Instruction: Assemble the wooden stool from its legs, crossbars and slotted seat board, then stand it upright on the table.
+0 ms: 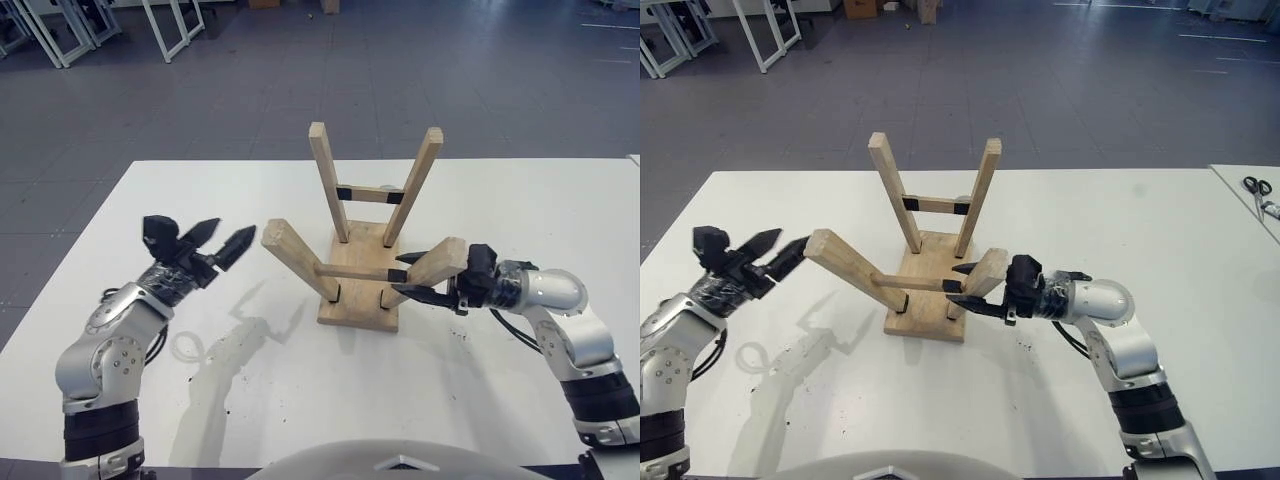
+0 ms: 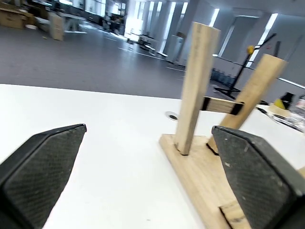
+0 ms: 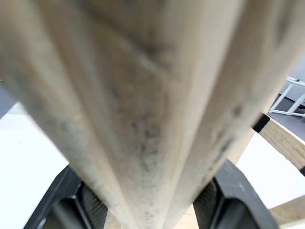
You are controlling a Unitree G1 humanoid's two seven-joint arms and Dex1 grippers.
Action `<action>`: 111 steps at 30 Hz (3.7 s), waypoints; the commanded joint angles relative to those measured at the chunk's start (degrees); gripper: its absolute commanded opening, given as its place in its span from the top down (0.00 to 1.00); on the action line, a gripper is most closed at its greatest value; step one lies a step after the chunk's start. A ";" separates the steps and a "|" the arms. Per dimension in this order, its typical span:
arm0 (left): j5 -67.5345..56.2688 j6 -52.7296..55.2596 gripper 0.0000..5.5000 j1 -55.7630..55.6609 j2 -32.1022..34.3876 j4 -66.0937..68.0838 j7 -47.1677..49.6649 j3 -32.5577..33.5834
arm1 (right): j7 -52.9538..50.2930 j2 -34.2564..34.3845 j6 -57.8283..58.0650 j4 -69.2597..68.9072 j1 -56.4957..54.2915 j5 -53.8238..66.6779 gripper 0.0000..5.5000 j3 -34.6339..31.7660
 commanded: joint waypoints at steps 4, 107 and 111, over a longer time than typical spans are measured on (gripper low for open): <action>6.31 -5.30 0.15 2.65 -9.01 -15.00 15.87 1.46 | -6.70 1.16 -0.52 5.62 0.65 -7.69 0.63 2.41; -2.86 11.85 0.75 -49.04 -12.81 -8.48 30.22 -7.38 | -6.73 -7.77 18.50 9.55 -3.79 -6.73 0.63 16.60; 2.61 13.71 0.75 -23.57 -18.17 -9.04 30.22 -20.42 | -6.78 -7.63 18.45 9.62 -3.85 -6.90 0.63 16.75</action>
